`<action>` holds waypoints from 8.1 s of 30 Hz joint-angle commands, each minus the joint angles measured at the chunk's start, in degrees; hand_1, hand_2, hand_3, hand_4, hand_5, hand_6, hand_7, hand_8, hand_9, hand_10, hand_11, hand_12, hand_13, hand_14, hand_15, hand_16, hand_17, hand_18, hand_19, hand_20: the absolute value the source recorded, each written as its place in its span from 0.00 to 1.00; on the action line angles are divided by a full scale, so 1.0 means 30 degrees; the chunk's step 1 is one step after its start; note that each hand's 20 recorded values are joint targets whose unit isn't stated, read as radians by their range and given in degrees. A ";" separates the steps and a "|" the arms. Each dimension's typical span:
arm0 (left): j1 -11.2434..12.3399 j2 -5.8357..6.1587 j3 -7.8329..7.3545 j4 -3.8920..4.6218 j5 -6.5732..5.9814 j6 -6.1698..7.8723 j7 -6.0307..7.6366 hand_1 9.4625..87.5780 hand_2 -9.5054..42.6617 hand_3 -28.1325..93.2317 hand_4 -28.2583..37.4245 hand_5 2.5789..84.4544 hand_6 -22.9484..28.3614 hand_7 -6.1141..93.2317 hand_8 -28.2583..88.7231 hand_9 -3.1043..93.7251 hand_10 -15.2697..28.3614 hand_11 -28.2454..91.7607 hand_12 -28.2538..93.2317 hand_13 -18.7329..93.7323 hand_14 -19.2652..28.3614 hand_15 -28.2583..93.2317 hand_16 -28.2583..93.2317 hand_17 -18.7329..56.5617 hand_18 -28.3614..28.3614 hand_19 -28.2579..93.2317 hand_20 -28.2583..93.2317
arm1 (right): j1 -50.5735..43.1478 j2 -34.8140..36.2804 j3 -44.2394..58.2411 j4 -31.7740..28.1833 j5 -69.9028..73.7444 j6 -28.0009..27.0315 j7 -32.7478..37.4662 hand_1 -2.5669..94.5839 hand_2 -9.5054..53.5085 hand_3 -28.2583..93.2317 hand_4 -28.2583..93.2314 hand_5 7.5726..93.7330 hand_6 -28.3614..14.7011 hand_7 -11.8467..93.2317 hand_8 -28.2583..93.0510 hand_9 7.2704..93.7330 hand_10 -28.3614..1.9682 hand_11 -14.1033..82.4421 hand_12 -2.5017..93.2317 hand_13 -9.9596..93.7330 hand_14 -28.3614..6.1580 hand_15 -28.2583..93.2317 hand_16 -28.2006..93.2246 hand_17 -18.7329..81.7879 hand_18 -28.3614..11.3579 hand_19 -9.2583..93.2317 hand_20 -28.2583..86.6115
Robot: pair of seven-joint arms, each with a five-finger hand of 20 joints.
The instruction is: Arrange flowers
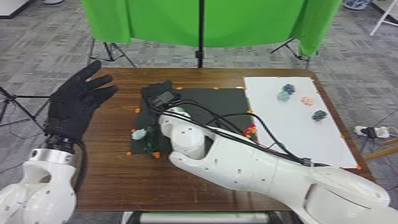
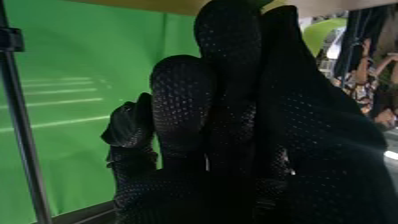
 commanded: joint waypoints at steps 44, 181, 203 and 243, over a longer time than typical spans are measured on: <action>0.4762 -0.0762 -0.0983 -0.0799 -0.0892 0.1346 0.2057 0.20 0.30 0.87 0.09 0.40 0.61 0.20 0.16 0.39 0.83 0.45 0.33 0.41 1.00 0.70 0.16 0.16 1.00 0.76 0.20 | -0.5713 0.9098 1.0060 -0.8844 0.2433 -0.3442 0.1229 0.38 0.00 0.82 0.00 0.59 0.69 0.24 0.13 0.71 0.46 0.44 0.19 0.63 0.43 0.87 0.33 0.36 0.11 0.97 0.74; 0.5334 -0.0471 0.0212 -0.0595 -0.1810 0.2259 0.3282 0.18 0.31 0.87 0.06 0.39 0.60 0.20 0.16 0.39 0.83 0.46 0.33 0.41 1.00 0.70 0.16 0.16 1.00 0.76 0.21 | -0.2066 1.2518 0.7298 -0.4685 0.4501 0.0388 0.5024 0.37 0.00 0.87 0.00 0.52 0.63 0.24 0.13 0.60 0.35 0.39 0.17 0.58 0.36 0.85 0.31 0.37 0.16 0.99 0.75; 0.4928 -0.0660 0.0268 -0.0364 -0.1709 0.1790 0.3234 0.18 0.31 0.88 0.04 0.39 0.60 0.20 0.16 0.39 0.83 0.46 0.33 0.41 1.00 0.70 0.16 0.16 1.00 0.76 0.21 | -0.2871 1.0707 0.7983 -0.1419 0.5294 -0.2530 0.5490 0.35 0.00 0.88 0.00 0.49 0.72 0.28 0.12 0.55 0.34 0.35 0.17 0.53 0.34 0.83 0.28 0.33 0.14 0.95 0.76; 0.5129 -0.1184 -0.0168 -0.0376 -0.1368 0.1442 0.2464 0.18 0.31 0.88 0.04 0.39 0.60 0.20 0.16 0.39 0.83 0.46 0.33 0.41 1.00 0.70 0.16 0.16 1.00 0.76 0.21 | -0.8090 0.4988 0.8782 -0.8009 -0.0588 -0.3259 -0.2831 0.59 0.00 0.80 0.00 0.93 0.74 0.27 0.25 0.99 0.74 0.37 0.38 0.79 0.61 0.84 0.39 0.46 0.19 1.00 0.77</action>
